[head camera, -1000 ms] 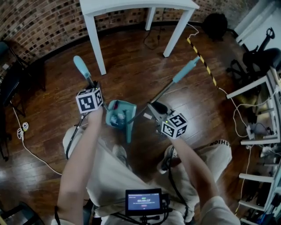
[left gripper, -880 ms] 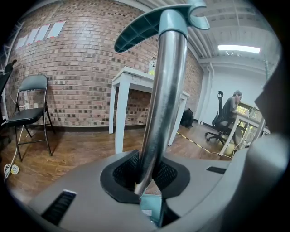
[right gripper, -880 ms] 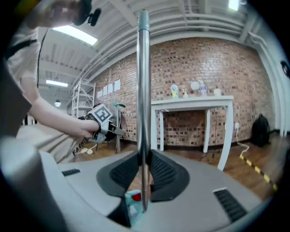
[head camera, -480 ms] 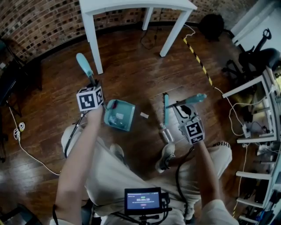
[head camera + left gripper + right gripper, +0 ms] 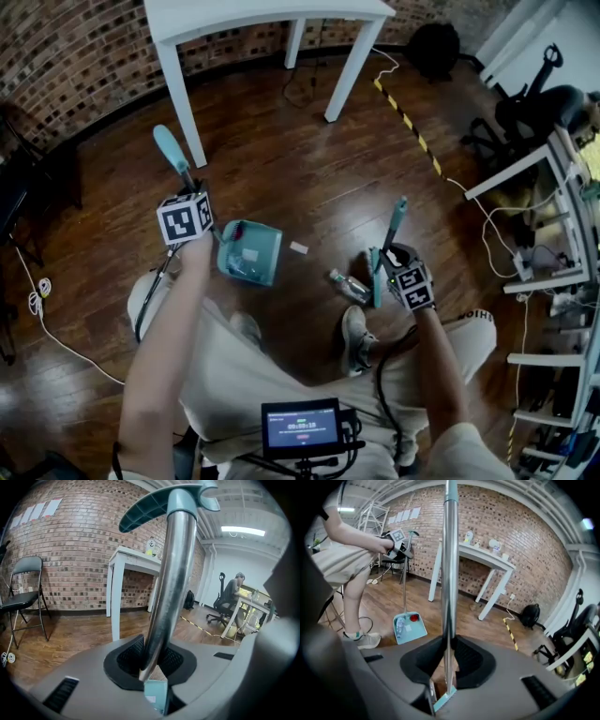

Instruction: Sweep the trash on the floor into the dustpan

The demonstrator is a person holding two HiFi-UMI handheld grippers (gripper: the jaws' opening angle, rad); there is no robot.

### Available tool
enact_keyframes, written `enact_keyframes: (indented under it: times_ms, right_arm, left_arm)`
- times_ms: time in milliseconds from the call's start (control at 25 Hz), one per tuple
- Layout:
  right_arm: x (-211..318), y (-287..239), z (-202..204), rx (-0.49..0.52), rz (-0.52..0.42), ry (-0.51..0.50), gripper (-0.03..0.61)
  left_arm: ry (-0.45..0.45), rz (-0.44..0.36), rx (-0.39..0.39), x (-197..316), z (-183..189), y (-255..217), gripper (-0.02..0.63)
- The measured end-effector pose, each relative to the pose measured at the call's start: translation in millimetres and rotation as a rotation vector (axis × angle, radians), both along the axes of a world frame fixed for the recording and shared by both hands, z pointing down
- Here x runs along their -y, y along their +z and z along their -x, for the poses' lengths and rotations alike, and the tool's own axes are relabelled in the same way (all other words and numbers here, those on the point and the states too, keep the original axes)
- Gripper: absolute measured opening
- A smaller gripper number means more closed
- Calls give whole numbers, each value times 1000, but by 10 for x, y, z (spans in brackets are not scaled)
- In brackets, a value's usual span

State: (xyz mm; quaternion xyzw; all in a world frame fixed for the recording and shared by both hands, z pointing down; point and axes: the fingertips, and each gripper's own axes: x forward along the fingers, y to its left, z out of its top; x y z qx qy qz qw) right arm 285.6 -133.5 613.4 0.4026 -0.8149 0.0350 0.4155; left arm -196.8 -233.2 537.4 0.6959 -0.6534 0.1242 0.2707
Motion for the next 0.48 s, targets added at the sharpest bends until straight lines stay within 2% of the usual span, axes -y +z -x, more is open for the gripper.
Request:
enact_keyframes:
  times_ms: [200,480]
  right_arm:
    - [39,46,127,60,45,40,95]
    - [-8,28,688,131,38,-7,95]
  left_arm:
    - [4,-2,7,23,-11,-11,52]
    - [2,18,-9,-42,17,91,52]
